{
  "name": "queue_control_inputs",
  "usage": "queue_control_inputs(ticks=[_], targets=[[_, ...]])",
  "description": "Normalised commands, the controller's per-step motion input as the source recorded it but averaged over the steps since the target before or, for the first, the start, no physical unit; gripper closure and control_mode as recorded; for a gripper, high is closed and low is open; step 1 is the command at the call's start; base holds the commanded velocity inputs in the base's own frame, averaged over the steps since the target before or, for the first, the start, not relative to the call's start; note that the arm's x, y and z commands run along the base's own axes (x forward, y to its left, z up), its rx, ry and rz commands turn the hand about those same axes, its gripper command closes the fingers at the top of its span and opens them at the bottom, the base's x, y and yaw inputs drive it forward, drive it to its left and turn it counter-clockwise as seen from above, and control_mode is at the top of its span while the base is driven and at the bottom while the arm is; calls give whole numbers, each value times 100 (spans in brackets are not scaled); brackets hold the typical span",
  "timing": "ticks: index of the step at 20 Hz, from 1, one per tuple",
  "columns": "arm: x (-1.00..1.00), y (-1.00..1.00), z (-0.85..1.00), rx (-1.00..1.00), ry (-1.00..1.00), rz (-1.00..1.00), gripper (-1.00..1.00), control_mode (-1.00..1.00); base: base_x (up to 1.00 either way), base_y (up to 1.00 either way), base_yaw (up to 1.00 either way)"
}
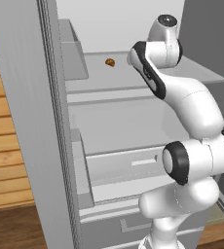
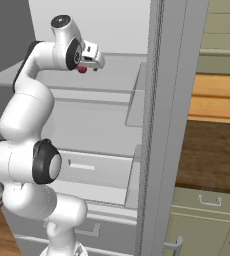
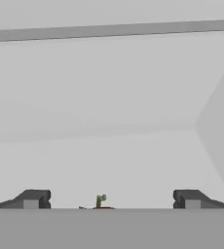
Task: Take the strawberry from the fridge and place it on top of the pancake, located on the dining counter.
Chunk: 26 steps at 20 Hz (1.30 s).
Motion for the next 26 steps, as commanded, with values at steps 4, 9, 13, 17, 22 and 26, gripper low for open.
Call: queue_control_inputs(ticks=[4,9,13,17,22,26], targets=[[0,1,-19,-1,1,0,-100,-100,0,0,0],[0,0,-23,0,3,0,100,-100,0,0,0],[-2,2,-39,0,6,0,100,-100,0,0,0],[-16,3,-60,1,2,0,100,-100,0,0,0],[-87,7,-41,0,-37,0,100,-100,0,0,0],[-79,0,-17,0,-35,0,100,-100,0,0,0]])
